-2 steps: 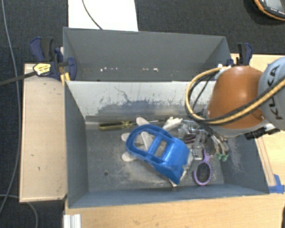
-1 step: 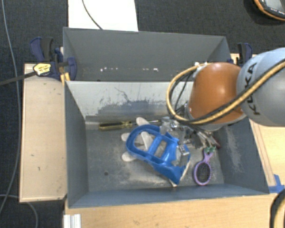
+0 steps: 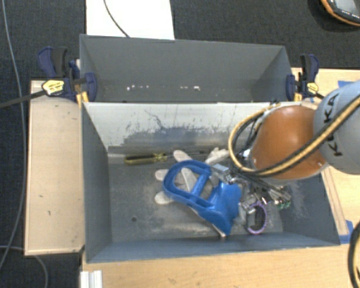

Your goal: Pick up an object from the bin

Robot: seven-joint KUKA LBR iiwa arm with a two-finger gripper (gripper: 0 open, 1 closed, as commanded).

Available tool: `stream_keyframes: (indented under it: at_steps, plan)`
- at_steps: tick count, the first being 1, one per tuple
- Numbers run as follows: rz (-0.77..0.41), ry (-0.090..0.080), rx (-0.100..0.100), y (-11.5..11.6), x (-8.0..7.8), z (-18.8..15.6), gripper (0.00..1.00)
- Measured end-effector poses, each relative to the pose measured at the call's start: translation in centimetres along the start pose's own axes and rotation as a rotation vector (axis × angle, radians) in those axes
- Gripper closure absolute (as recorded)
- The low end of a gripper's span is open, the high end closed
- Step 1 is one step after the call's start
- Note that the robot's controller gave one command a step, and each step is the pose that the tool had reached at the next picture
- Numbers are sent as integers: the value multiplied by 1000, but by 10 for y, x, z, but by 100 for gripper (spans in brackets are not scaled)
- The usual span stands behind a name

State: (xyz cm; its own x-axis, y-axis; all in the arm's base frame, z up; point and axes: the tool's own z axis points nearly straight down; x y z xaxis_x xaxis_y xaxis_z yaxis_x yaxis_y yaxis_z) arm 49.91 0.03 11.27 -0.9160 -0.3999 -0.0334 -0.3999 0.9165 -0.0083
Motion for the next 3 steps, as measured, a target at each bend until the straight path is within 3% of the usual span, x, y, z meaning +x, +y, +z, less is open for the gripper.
stream_keyframes:
  at_steps: [1,2,3]
  plan:
    - [50,12,4,16,-9,14,0]
    - [198,-6,9,8,3,-74,0]
    - [-123,-7,3,20,-12,31,0]
